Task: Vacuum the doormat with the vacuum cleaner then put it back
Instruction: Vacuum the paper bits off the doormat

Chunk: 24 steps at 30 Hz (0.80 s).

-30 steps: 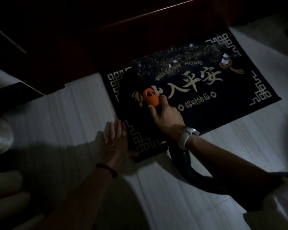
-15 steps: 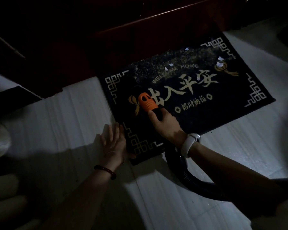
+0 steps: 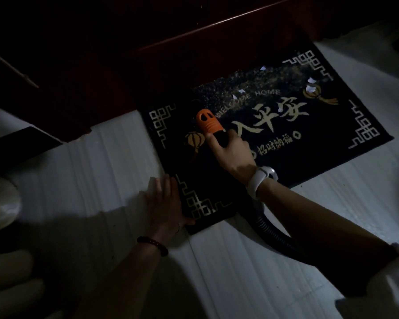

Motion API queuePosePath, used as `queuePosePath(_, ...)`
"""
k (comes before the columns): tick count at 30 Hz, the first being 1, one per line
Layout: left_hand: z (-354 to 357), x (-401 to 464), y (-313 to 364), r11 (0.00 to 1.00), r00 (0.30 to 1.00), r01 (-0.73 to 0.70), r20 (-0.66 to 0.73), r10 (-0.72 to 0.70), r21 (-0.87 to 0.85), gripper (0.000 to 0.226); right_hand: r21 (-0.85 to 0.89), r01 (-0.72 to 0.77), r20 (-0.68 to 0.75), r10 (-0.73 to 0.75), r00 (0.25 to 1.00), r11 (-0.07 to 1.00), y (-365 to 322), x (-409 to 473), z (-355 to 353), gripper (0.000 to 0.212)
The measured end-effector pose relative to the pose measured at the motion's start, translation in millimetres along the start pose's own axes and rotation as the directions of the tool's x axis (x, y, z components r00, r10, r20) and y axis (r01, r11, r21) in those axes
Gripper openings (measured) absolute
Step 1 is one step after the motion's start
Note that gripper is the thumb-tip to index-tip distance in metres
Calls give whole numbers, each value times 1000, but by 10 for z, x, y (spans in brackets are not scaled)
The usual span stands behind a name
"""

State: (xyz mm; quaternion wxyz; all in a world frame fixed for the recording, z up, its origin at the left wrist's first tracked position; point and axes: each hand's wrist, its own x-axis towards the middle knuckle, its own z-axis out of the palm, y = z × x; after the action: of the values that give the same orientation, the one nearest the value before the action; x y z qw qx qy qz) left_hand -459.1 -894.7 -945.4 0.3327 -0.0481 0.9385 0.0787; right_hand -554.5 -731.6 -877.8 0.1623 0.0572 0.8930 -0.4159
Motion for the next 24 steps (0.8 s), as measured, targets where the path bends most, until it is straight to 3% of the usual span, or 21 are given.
queuePosePath(5,-28,-40,4,1000,1000,-8,-2,8,-17,124,-155,-6,-24,3,1000,988,41,112,14,49)
queuePosePath(13,-28,-54,-1,1000,999,-23,-32,23,-21,124,-28,-116,-170,109,979,993,243,279,-338,44)
queuePosePath(16,-32,-35,10,999,1000,-22,-11,21,-37,124,-34,-82,-82,79,993,996,127,216,-130,40)
queuePosePath(20,-55,-17,15,1000,1000,-2,19,2,-21,125,-154,109,122,-91,988,982,17,-135,283,41)
queuePosePath(24,-57,-54,5,997,1000,-11,-2,11,-70,124,-163,89,68,-79,995,983,73,-21,128,46)
